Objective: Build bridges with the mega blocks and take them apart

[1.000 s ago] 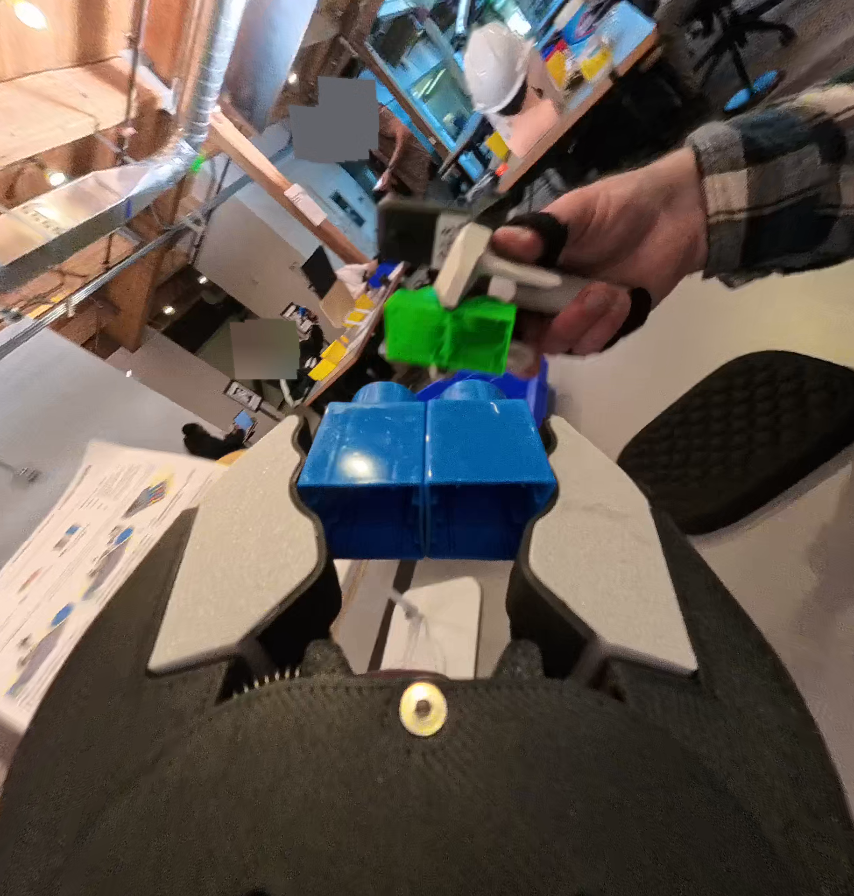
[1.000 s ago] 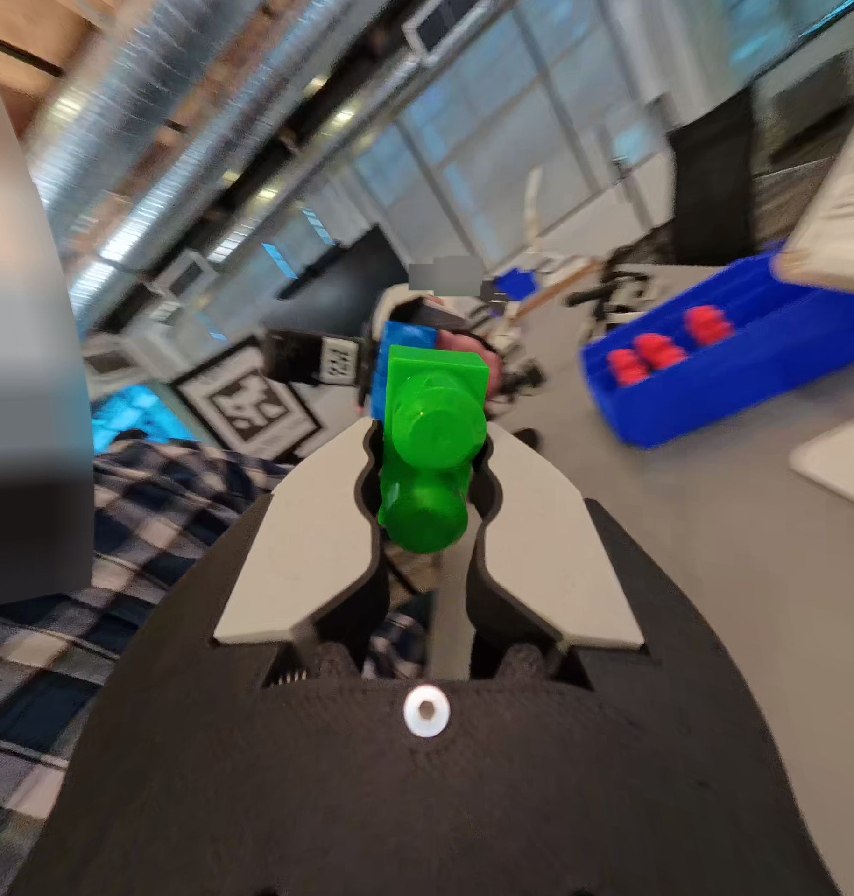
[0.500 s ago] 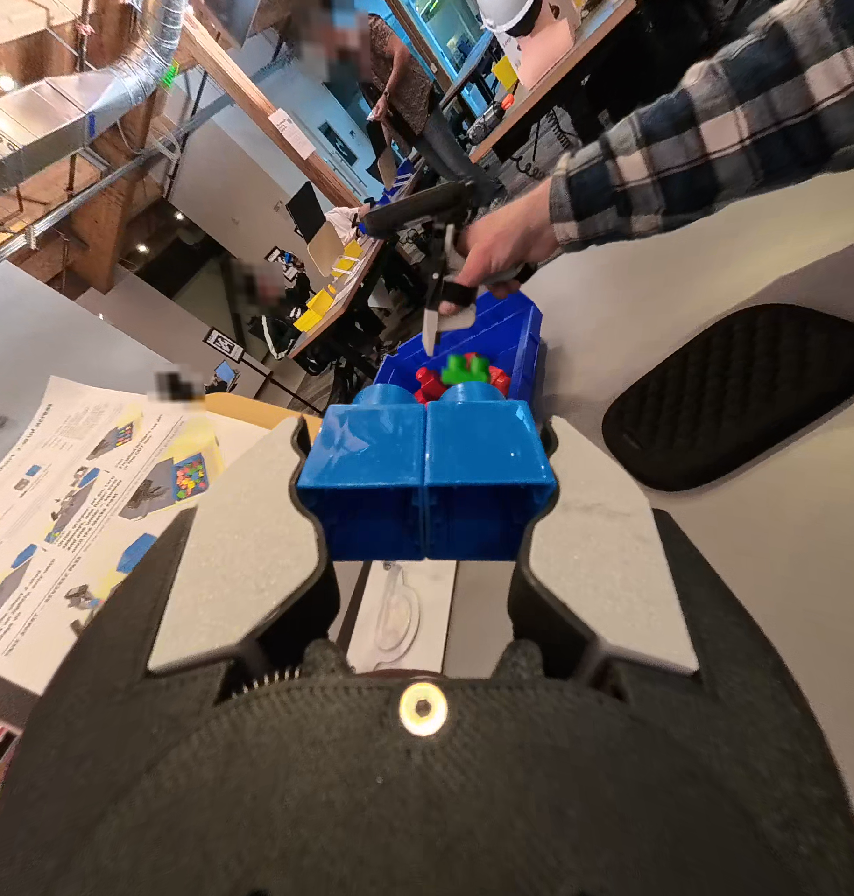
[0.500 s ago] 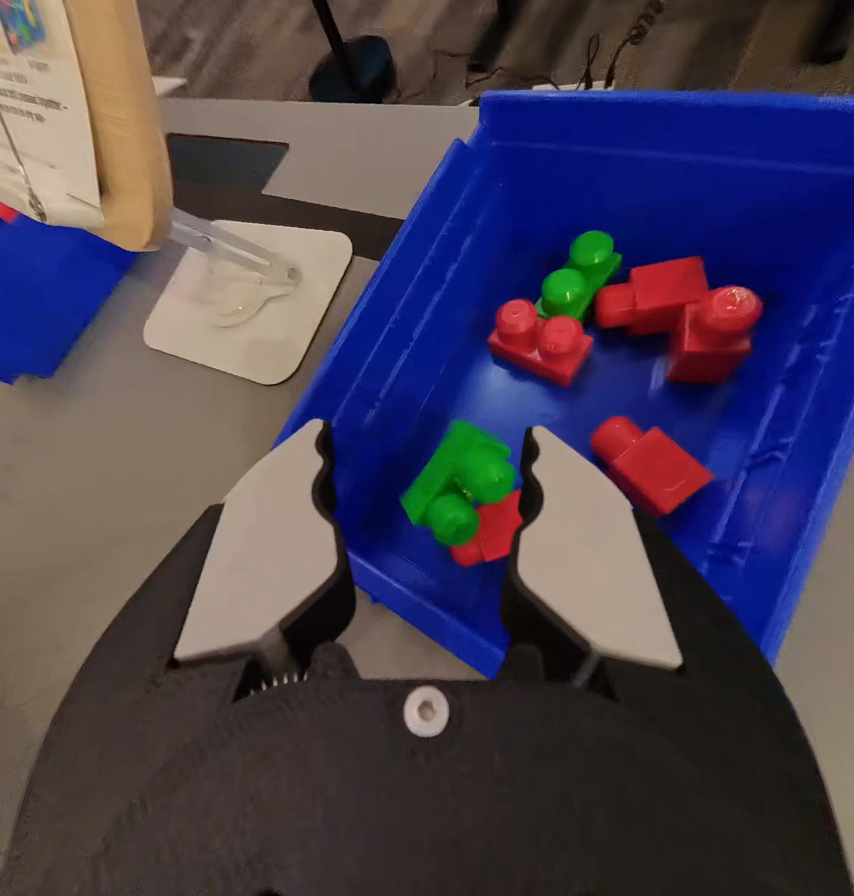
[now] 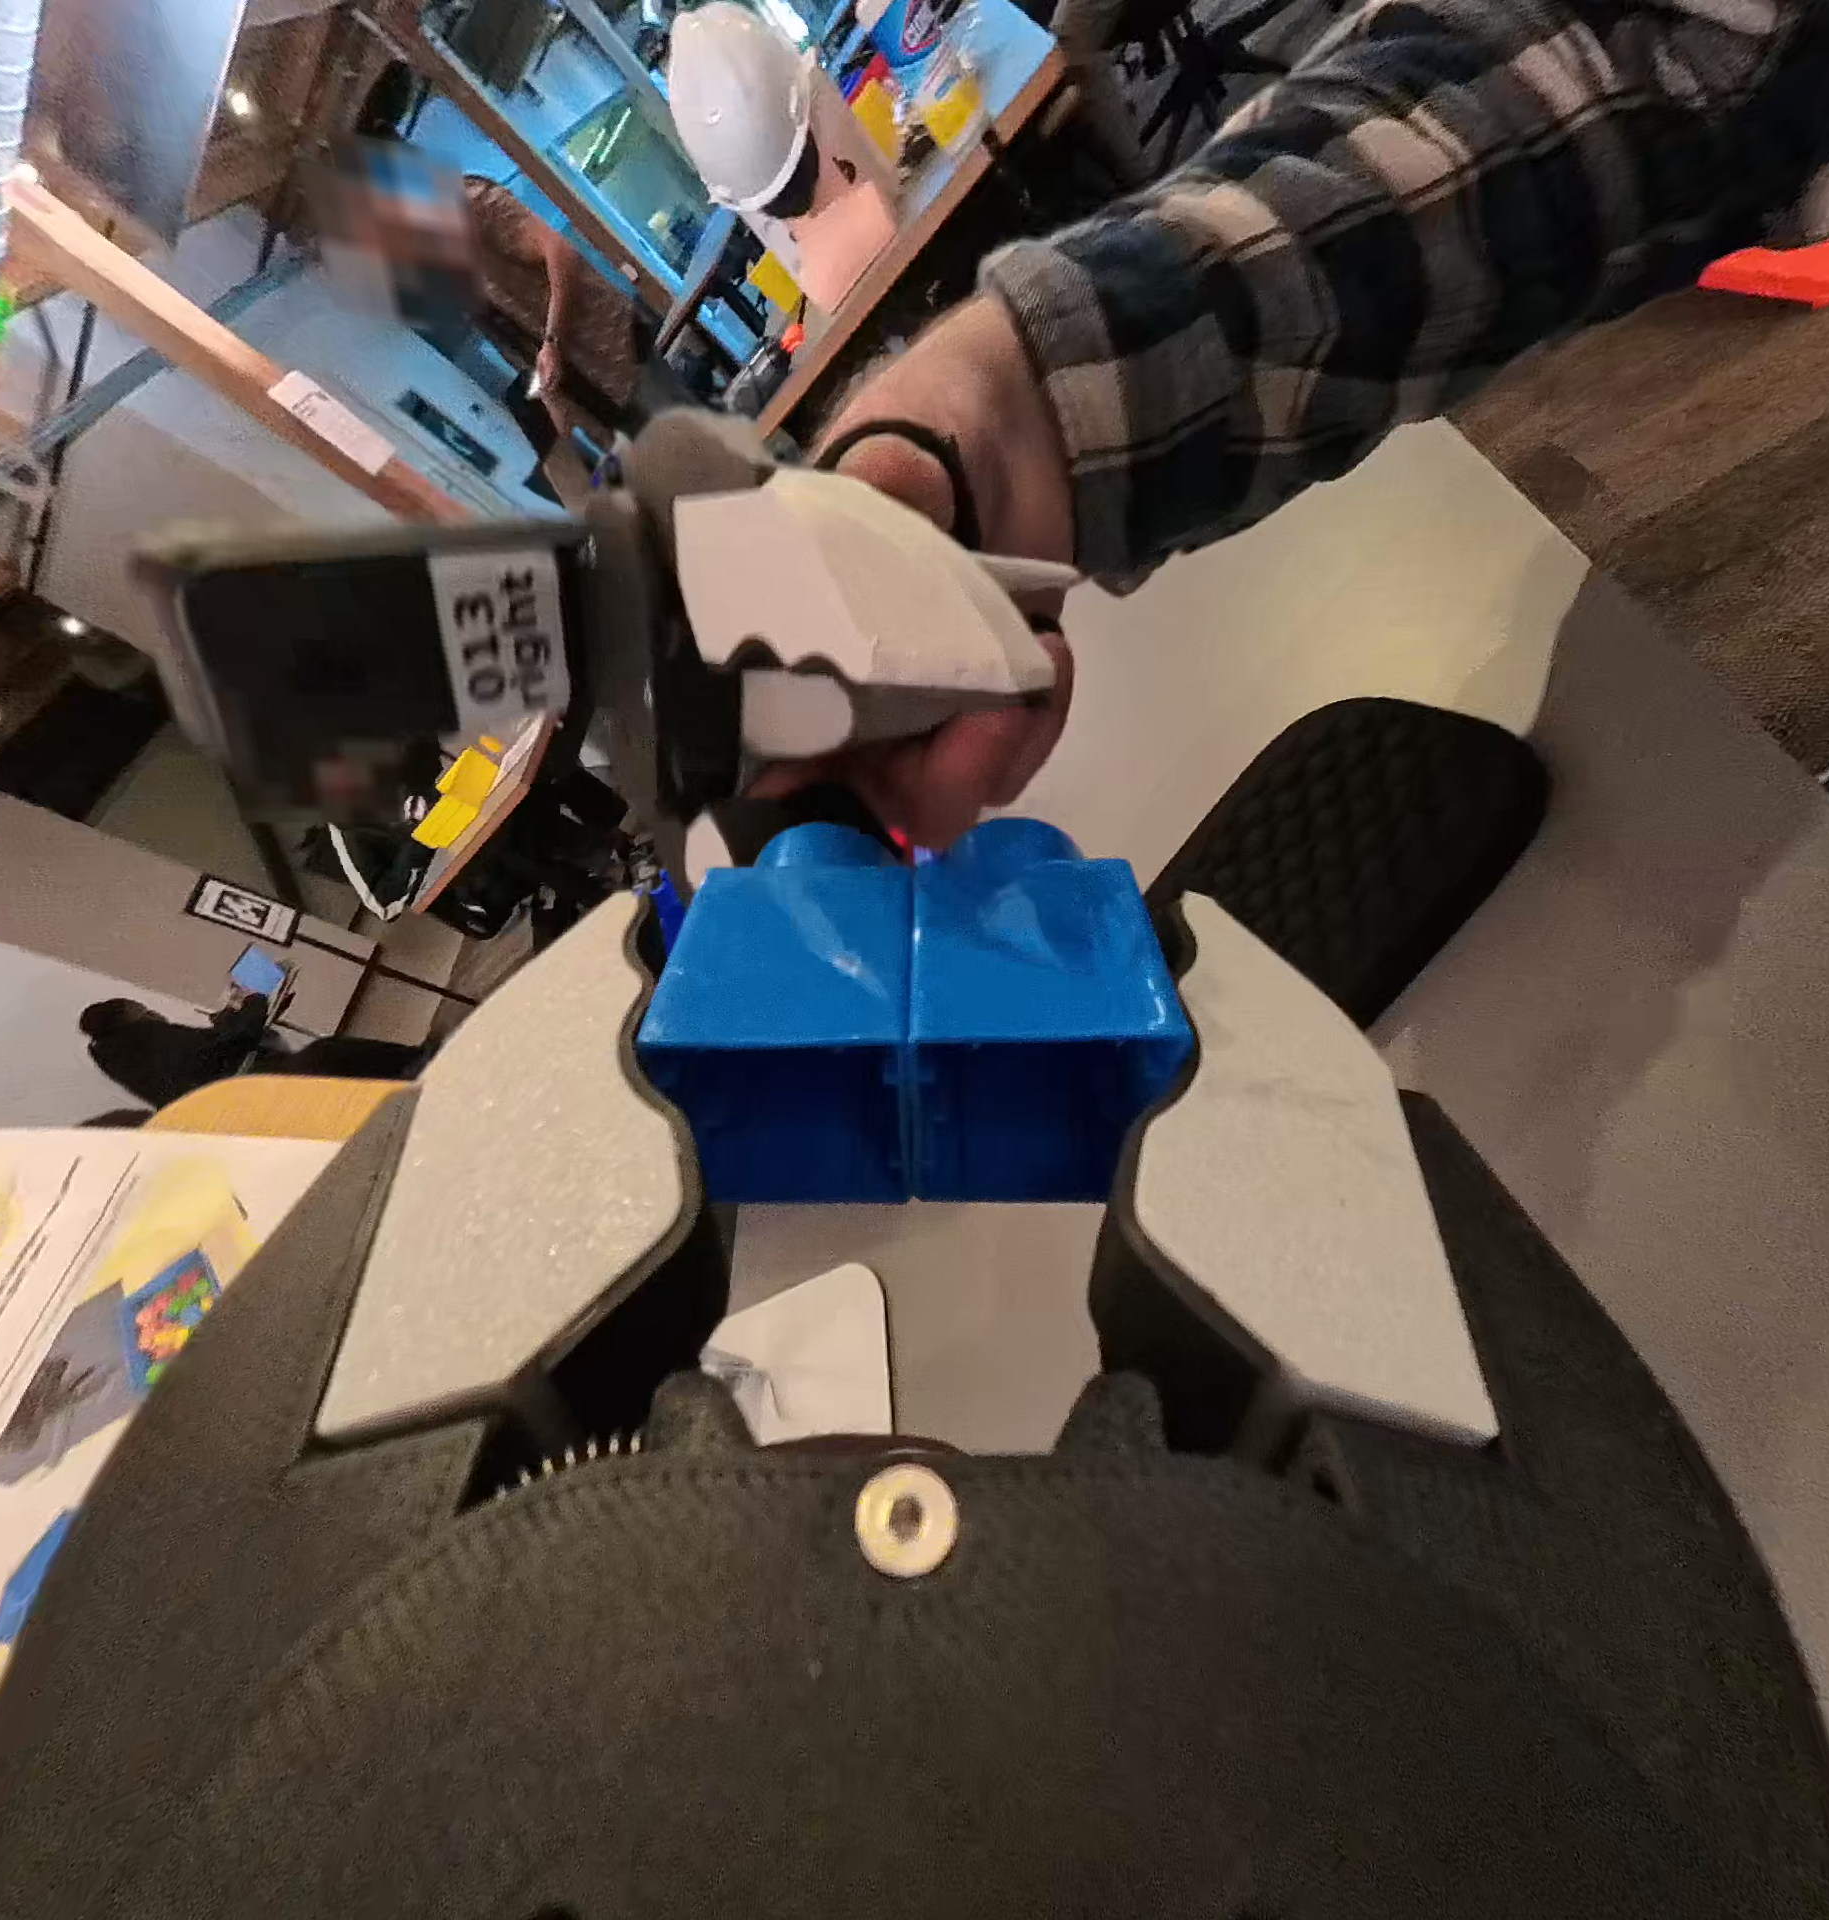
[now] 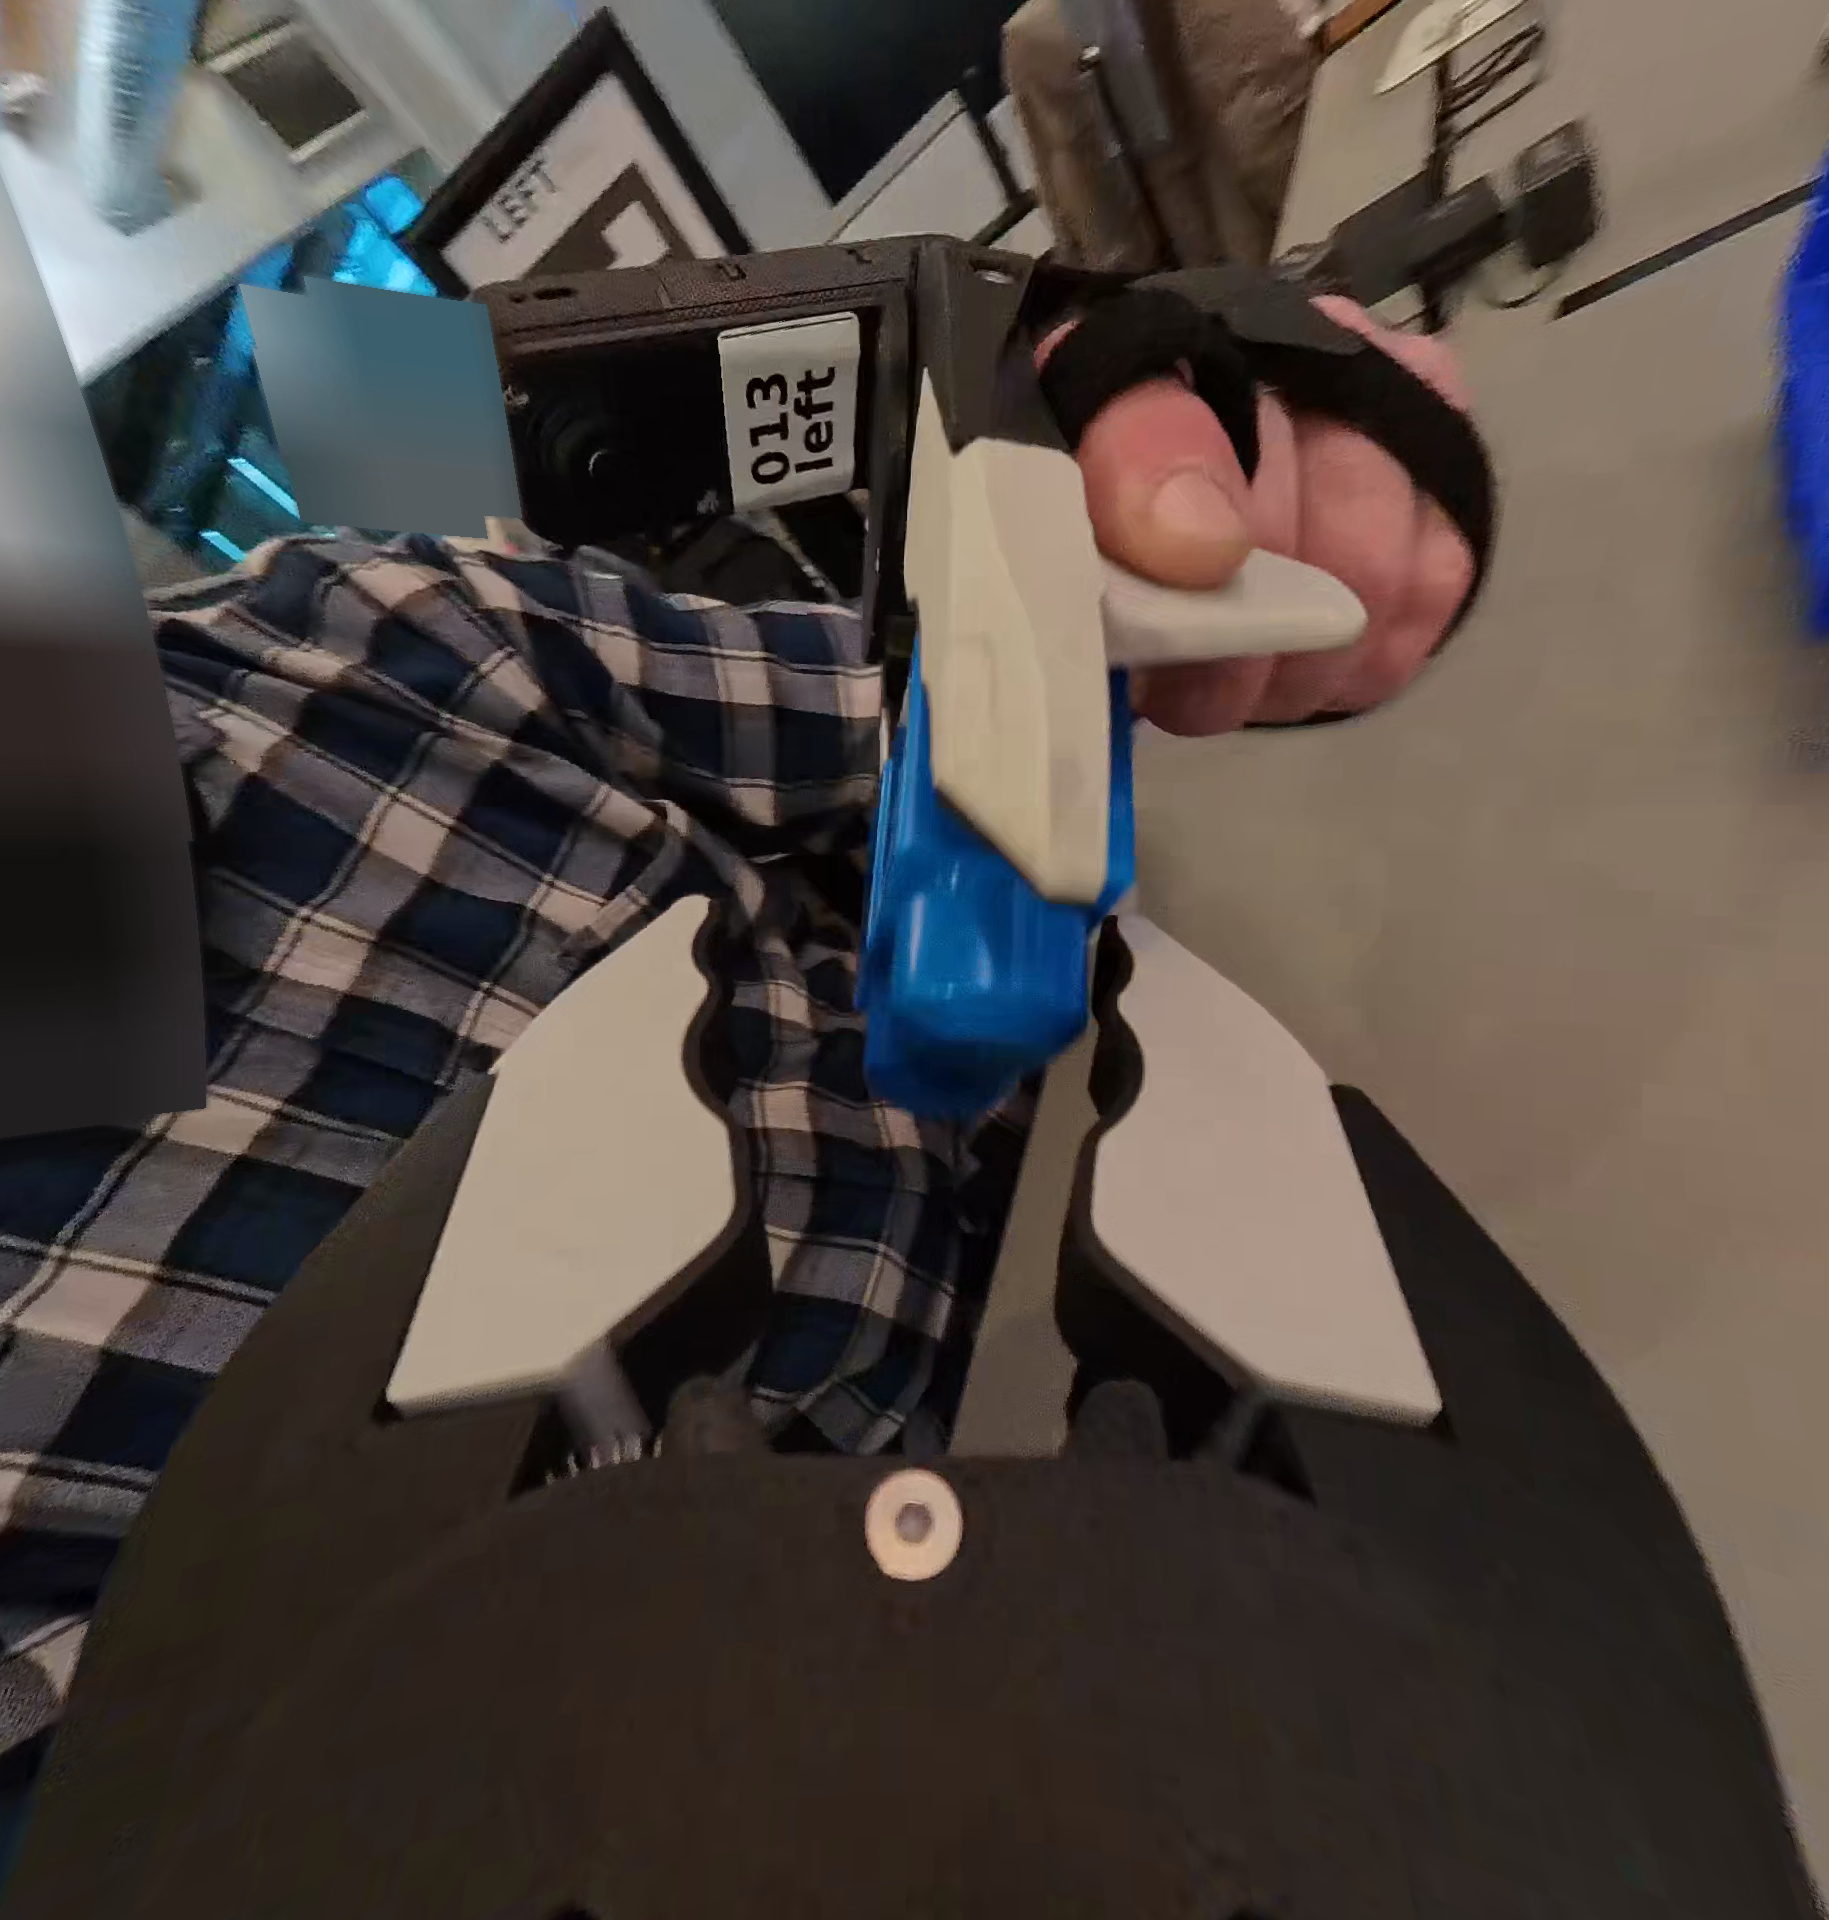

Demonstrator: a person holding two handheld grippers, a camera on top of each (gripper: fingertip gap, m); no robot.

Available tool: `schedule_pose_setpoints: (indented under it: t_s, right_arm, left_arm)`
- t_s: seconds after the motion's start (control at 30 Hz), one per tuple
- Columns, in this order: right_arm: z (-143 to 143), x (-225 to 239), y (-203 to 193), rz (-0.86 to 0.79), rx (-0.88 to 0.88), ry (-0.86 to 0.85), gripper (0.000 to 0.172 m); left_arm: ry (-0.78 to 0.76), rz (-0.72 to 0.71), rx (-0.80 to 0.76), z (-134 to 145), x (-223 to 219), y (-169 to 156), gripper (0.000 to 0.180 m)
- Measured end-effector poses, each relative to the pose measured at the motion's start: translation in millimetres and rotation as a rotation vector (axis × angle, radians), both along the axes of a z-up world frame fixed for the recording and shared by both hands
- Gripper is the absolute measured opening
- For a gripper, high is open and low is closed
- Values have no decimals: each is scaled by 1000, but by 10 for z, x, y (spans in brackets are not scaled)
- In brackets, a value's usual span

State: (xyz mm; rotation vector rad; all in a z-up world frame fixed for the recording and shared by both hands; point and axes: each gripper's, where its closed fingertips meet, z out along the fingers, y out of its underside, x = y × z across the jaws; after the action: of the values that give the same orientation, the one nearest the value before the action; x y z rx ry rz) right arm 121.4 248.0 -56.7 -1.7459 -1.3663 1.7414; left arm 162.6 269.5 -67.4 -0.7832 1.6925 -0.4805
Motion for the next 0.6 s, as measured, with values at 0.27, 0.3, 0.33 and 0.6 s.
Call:
schedule_pose_setpoints:
  t_s: [0.27,0.3,0.33,0.6]
  right_arm:
    - [-25,-217,-140,79,-33,43,42]
    - [-31,-226,-139,74,-34,45,42]
    - [-37,-234,-136,72,-34,47,42]
    - [-56,-245,-113,73,-13,38,41]
  left_arm:
    - [30,-40,55,-3,33,-139,88]
    - [31,-42,54,-9,24,-141,89]
    - [34,-41,56,-17,14,-139,89]
    - [46,-39,82,-37,-15,-118,90]
